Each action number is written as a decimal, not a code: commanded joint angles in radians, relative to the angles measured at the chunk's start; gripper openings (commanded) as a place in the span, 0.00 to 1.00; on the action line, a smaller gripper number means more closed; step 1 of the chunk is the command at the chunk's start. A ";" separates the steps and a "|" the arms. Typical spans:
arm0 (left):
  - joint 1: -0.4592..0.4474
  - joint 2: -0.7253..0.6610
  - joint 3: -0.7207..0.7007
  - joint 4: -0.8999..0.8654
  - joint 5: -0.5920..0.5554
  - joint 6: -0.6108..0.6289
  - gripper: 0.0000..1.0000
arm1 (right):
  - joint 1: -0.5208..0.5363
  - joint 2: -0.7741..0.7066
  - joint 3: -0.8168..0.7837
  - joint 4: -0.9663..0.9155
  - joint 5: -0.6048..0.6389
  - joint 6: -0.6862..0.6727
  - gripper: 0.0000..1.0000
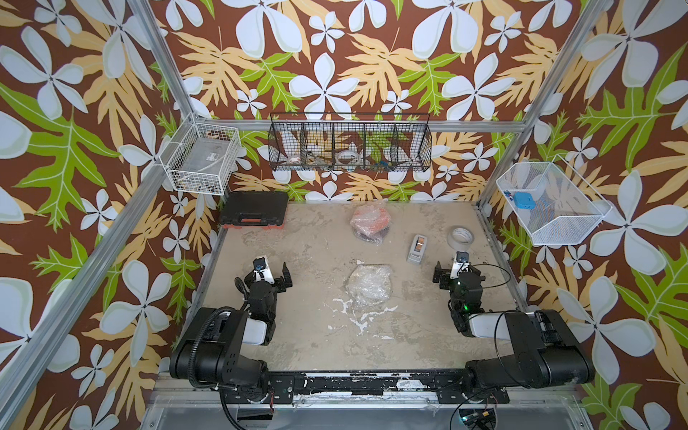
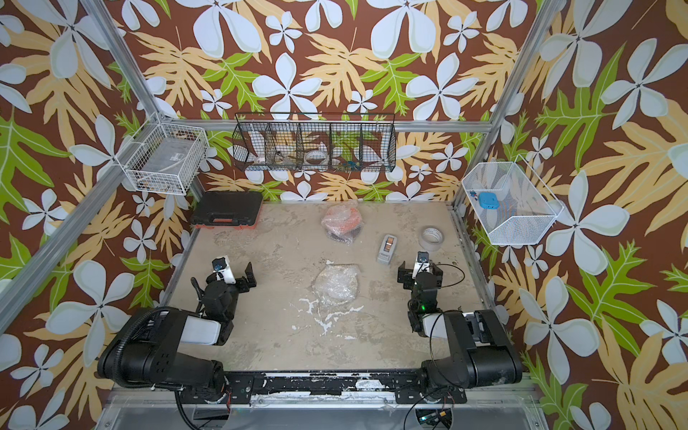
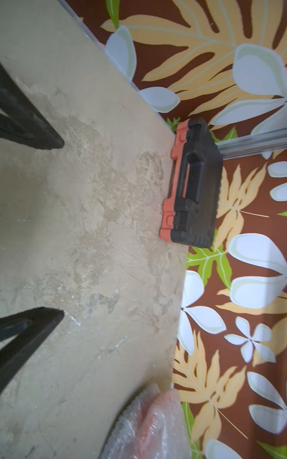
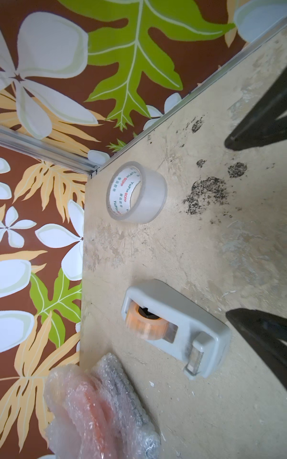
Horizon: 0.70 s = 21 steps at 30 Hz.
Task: Wrap dinner plates in bubble wrap
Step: Reset both arms
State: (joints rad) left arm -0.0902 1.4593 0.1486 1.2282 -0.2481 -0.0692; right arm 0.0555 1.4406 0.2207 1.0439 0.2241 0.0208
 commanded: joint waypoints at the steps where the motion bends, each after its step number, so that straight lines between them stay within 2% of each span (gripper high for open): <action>1: -0.007 -0.006 0.000 0.073 0.001 0.024 1.00 | -0.013 0.044 -0.046 0.232 -0.083 -0.027 0.99; 2: -0.013 -0.001 -0.007 0.097 -0.009 0.028 1.00 | -0.013 0.028 -0.028 0.167 -0.081 -0.021 0.99; 6: -0.055 0.002 -0.043 0.181 -0.071 0.065 1.00 | -0.025 0.030 -0.019 0.155 -0.097 -0.008 1.00; 21: -0.055 0.001 -0.041 0.177 -0.071 0.065 1.00 | -0.029 0.032 -0.013 0.145 -0.104 -0.006 1.00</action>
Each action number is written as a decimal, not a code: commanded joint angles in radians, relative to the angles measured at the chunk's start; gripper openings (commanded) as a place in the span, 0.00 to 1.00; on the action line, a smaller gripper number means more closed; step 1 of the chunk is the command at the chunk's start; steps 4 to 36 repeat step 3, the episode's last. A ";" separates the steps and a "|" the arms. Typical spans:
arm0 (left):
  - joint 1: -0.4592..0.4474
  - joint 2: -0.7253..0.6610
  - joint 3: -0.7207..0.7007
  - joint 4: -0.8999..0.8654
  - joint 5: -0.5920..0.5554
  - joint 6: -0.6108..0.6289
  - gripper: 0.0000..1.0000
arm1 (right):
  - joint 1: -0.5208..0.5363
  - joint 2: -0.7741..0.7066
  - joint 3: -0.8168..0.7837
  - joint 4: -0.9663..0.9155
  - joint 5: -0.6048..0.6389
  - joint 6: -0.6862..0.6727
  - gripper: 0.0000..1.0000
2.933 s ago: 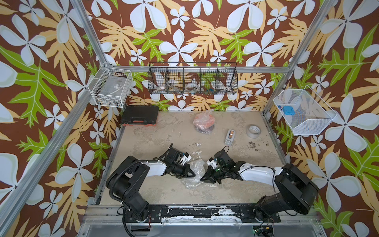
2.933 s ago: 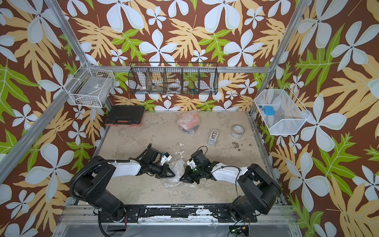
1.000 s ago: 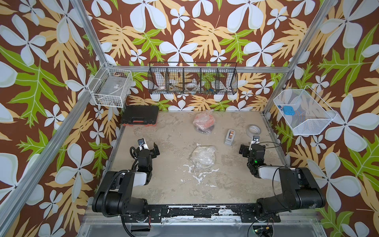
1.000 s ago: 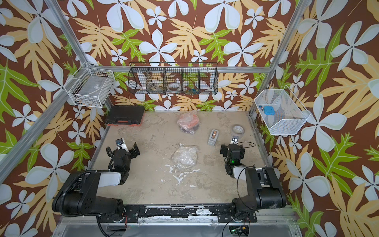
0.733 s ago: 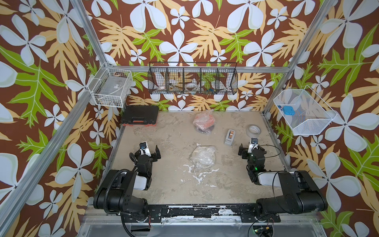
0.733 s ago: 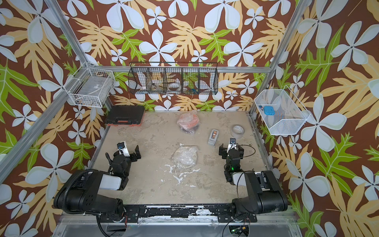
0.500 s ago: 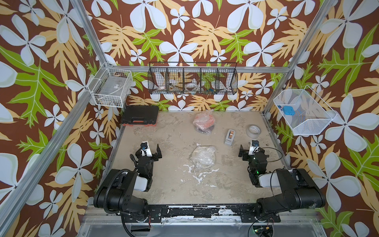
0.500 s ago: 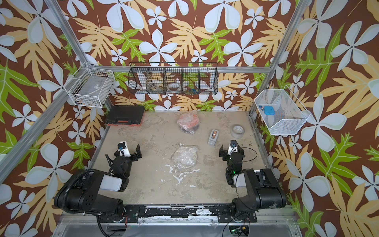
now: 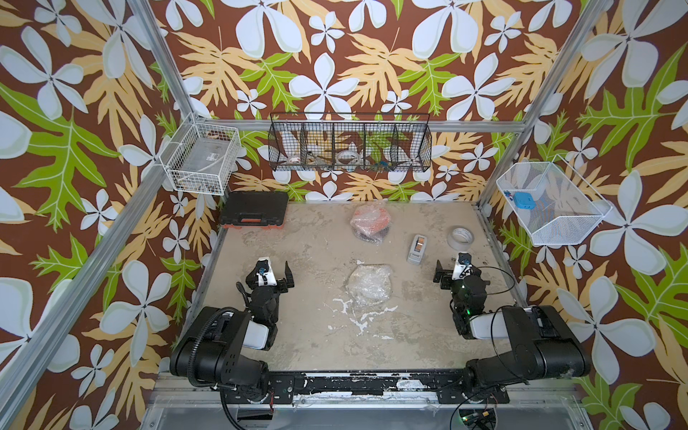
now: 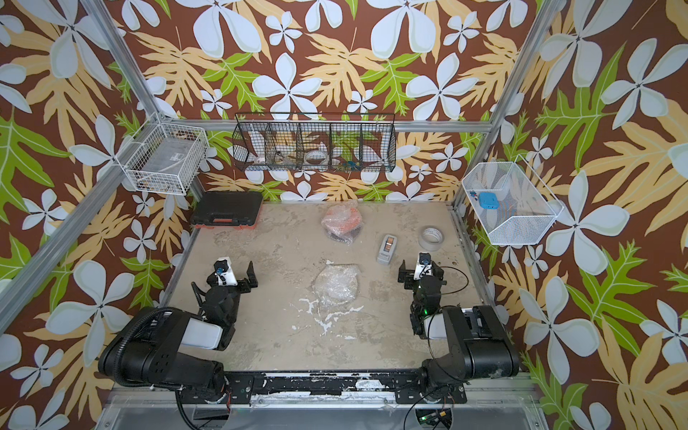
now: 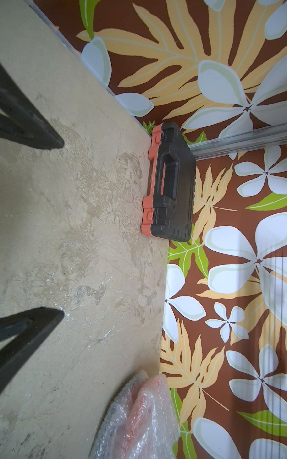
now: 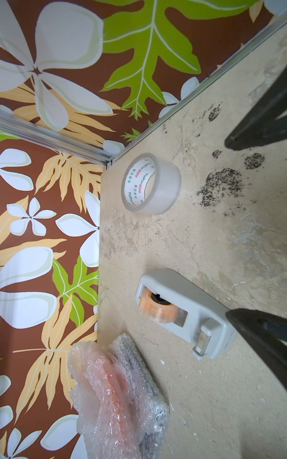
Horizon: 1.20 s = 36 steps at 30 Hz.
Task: Wrap dinner plates in bubble wrap
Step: Reset both arms
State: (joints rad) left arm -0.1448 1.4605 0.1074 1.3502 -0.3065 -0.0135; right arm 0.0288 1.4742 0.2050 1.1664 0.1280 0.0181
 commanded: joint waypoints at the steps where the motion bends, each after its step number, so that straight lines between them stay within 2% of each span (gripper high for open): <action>1: 0.000 0.000 0.000 0.055 -0.012 0.009 1.00 | -0.002 -0.004 0.001 0.024 -0.008 -0.003 0.99; 36: 0.000 0.000 0.000 0.055 -0.010 0.009 1.00 | -0.001 -0.007 -0.004 0.031 -0.005 -0.003 1.00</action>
